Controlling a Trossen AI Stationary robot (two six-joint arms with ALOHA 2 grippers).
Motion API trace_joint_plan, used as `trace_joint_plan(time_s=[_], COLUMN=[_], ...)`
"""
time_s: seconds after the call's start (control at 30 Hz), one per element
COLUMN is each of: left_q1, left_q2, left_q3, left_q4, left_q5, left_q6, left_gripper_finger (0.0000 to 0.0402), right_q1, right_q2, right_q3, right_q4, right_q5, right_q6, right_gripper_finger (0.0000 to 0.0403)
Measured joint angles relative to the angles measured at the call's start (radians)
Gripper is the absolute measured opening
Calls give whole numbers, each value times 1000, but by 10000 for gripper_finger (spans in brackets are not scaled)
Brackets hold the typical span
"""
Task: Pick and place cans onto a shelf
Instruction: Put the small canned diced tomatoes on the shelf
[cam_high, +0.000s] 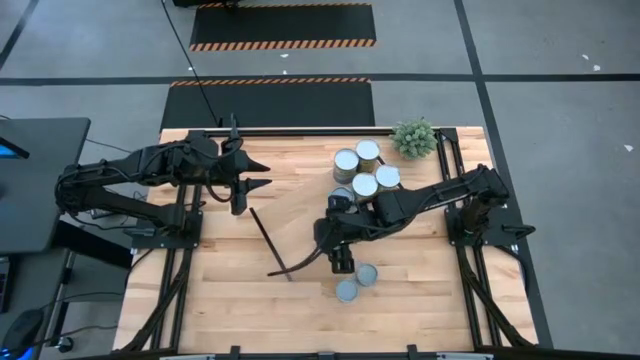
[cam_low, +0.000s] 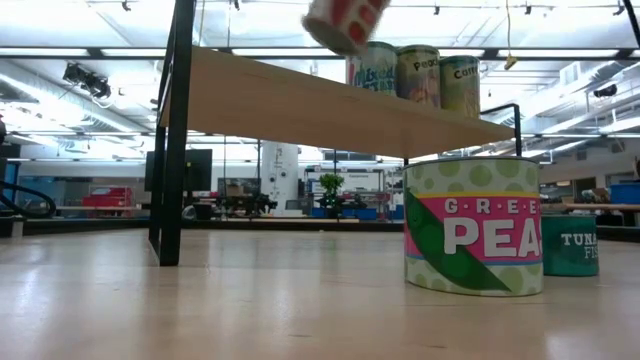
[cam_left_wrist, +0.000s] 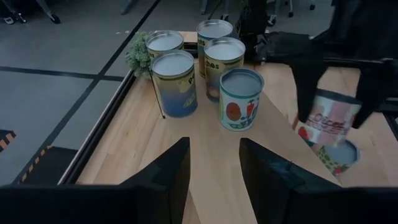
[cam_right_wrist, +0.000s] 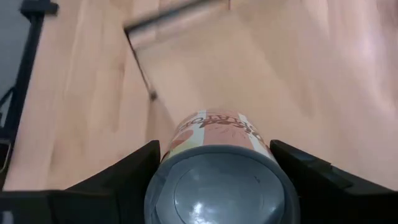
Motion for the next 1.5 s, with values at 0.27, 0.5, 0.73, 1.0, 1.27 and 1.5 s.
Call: trace_joint_plan(time_s=[0.27, 0.5, 0.73, 1.0, 1.27, 1.5], left_q1=[0, 0, 0, 0, 0, 0], left_q2=[0, 0, 0, 0, 0, 0], left_q3=[0, 0, 0, 0, 0, 0], left_q4=[0, 0, -3, -9, -9, -9], left_q5=[0, 0, 0, 1, 1, 3], left_q6=[1, 1, -6, -25, -25, -25], left_gripper_finger=[144, 144, 144, 144, 144, 144], right_q1=[-20, -80, -89, -94, -115, -129], right_q2=[-1, 40, 91, 93, 96, 96], right_q3=[17, 13, 16, 15, 13, 13], right_q4=[65, 54, 34, 22, 10, 8], right_q5=[-9, -71, -96, -71, -52, -2], right_q6=[-88, -211, -271, -273, -275, -307], right_gripper_finger=[289, 290, 291, 318, 355, 374])
